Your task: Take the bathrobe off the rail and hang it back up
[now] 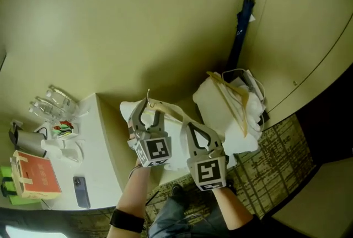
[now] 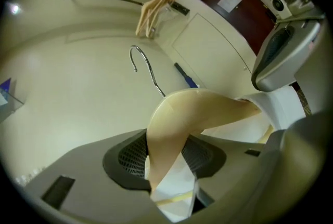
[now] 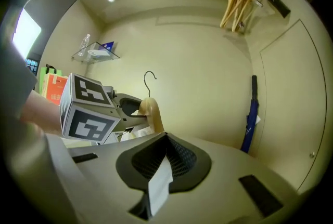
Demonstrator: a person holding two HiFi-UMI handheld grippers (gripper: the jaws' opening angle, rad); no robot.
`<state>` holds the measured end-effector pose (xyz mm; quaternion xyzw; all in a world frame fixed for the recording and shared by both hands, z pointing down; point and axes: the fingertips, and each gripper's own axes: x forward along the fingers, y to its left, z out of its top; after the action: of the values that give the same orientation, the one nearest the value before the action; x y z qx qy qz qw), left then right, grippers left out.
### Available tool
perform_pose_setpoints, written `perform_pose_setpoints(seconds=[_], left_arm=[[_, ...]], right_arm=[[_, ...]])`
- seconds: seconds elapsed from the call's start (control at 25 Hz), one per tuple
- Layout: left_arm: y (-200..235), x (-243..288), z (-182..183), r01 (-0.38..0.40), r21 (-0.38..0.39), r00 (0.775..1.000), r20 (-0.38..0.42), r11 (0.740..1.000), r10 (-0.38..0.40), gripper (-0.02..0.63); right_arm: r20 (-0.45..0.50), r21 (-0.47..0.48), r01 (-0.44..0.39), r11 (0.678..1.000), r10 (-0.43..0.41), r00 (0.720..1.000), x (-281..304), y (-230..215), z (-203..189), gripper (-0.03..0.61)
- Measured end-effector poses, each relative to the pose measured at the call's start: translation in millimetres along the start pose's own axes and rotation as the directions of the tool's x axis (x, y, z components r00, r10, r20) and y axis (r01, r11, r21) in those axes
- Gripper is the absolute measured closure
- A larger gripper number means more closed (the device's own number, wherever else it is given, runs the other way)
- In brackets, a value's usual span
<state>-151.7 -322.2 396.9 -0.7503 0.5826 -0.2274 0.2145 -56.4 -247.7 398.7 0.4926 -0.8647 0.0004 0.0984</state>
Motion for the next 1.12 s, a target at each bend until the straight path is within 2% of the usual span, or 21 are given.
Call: perform_pose_setpoints(seconds=[0.16,0.44,0.76,1.04,1.12], left_arm=[[60,-6,84,-0.068,-0.045,0.992,0.101,0.997,0.073,0.430],[117,1,197,-0.095,-0.042,0.959,0.265,0.995,0.103,0.430],[155,2,324,-0.085,-0.022,0.898,0.432,0.996,0.086,0.430],[206,-10,418,-0.071,-0.036,0.847,0.526,0.997,0.079,0.430],[221,-17,445,-0.067,-0.019,0.835,0.547,0.998,0.067,0.430]], right_arm=[[0.094,-0.070,0.022,0.997,-0.015,0.995,-13,-7,80,0.557],[0.256,-0.208,0.134,0.969,-0.078,0.963,-48,-28,207,0.557],[0.387,-0.251,0.213,0.944,-0.104,0.916,-83,-60,301,0.557],[0.489,-0.259,0.247,0.934,-0.093,0.867,-105,-68,375,0.557],[0.517,-0.261,0.260,0.930,-0.093,0.851,-111,-71,397,0.557]])
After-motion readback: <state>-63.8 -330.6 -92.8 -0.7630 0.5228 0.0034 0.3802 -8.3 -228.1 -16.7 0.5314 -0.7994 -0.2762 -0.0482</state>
